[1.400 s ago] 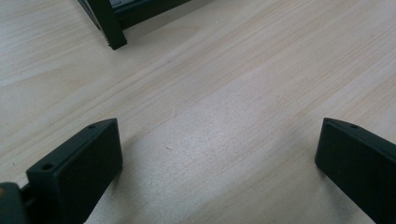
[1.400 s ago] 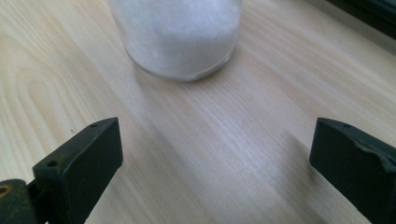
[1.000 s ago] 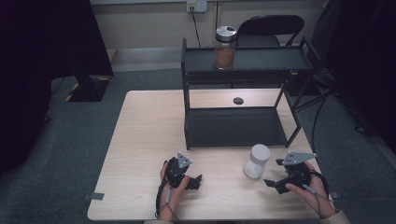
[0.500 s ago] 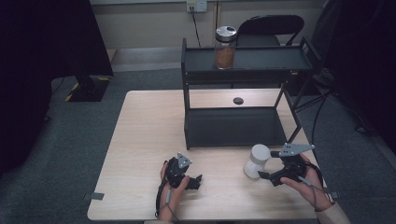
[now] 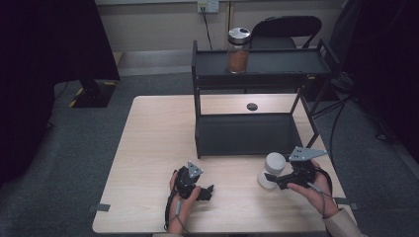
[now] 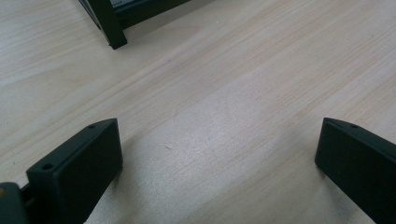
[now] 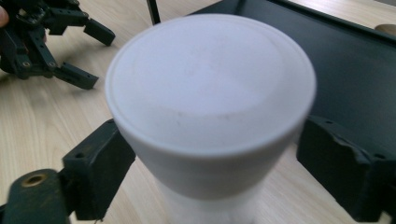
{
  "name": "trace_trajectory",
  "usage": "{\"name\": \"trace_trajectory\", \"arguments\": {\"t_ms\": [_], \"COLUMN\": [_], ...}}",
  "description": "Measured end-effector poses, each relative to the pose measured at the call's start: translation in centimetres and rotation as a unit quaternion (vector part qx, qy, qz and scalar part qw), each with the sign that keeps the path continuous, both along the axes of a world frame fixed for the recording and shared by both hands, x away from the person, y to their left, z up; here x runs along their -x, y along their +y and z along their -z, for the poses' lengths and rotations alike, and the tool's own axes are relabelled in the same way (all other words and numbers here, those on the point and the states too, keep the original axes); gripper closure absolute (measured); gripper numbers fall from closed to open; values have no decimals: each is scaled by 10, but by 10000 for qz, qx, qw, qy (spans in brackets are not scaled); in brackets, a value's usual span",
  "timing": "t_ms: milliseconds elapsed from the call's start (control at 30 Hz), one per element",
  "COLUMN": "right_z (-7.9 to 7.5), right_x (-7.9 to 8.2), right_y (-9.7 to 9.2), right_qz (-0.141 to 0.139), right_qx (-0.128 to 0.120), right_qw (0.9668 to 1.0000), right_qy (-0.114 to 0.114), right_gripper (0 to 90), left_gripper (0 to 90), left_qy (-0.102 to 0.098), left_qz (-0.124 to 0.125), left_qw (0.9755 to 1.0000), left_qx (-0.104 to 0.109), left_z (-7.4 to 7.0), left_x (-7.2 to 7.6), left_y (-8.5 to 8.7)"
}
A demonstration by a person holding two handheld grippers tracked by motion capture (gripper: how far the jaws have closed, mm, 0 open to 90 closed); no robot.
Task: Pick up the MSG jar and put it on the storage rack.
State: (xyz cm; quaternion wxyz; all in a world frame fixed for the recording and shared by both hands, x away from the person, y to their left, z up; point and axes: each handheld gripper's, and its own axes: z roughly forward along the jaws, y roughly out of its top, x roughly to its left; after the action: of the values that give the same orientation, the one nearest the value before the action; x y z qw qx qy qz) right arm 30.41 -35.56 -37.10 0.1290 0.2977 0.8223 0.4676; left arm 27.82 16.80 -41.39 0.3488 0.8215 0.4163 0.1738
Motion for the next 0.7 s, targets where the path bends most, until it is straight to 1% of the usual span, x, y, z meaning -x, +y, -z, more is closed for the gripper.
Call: {"name": "trace_trajectory", "arguments": {"t_ms": [100,133,267,333,433,467,533,567,700], "right_z": [0,1,3,6,9,13,15,16,13], "right_x": [-2,-2,-3,-2,-2,-3,-3,-2,-1], "right_y": [2,3,6,6,6,5,5,5,7], "right_qz": [-25,-32,-109,-98,-100,-113,-116,-136,-134], "right_qx": [8,-5,-1,-55,-46,-99,-109,-116,-23], "right_qw": [10000,10000,9999,9998,9998,9997,9997,9995,9994], "right_qy": [11,-53,-97,-138,-167,-170,-186,-246,-305], "right_gripper": [152,187,245,262,284,320,318,331,339], "left_gripper": [0,0,0,0,0,0,0,0,0], "left_qy": [0,1,1,1,1,1,1,1,0], "left_qz": [0,0,0,0,0,0,0,1,0], "left_qw": [10000,10000,10000,10000,10000,10000,10000,10000,10000], "left_qx": [0,0,0,0,0,0,0,0,1], "left_z": [0,0,0,0,0,0,0,0,0], "left_x": [0,0,0,0,0,0,0,0,0], "left_y": [0,0,0,0,0,0,0,0,0]}}
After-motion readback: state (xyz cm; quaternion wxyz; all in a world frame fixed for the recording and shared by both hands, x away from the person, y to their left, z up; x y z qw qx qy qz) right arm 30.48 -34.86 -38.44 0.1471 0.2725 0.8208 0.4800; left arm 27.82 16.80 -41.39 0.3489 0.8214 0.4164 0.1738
